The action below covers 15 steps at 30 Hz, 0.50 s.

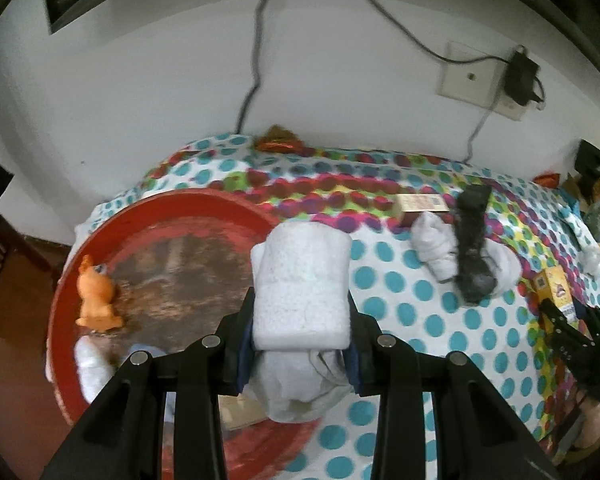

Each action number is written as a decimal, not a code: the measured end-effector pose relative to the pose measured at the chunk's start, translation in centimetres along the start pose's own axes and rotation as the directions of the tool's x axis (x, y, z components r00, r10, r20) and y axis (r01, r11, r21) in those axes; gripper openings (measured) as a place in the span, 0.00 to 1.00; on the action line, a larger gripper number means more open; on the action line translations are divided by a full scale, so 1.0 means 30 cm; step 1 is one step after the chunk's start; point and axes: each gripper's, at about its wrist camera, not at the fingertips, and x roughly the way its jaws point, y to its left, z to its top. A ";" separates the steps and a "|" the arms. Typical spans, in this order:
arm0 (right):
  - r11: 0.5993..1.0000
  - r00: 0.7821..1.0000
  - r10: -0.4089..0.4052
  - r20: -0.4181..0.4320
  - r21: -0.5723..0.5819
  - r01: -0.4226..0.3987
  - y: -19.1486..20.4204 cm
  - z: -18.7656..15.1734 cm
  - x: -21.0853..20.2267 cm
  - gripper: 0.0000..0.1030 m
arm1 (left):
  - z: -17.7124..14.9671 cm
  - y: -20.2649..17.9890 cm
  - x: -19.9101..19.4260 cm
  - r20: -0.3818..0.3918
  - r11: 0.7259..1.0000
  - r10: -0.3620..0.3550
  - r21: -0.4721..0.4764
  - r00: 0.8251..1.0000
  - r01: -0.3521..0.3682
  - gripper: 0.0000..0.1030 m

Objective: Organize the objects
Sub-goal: 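Carry the white sock with the left gripper into the red tray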

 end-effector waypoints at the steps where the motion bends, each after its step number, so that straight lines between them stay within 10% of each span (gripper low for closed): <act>1: 1.000 1.000 -0.001 0.000 0.001 0.001 0.001 0.000 0.000 0.50 | 0.000 0.021 0.001 -0.004 1.000 0.004 -0.007 1.000 -0.004 0.33; 15: 1.000 1.000 -0.005 0.001 -0.007 0.005 0.005 -0.001 0.000 0.50 | -0.023 0.325 0.043 -0.046 0.987 0.102 -0.123 0.994 -0.107 0.33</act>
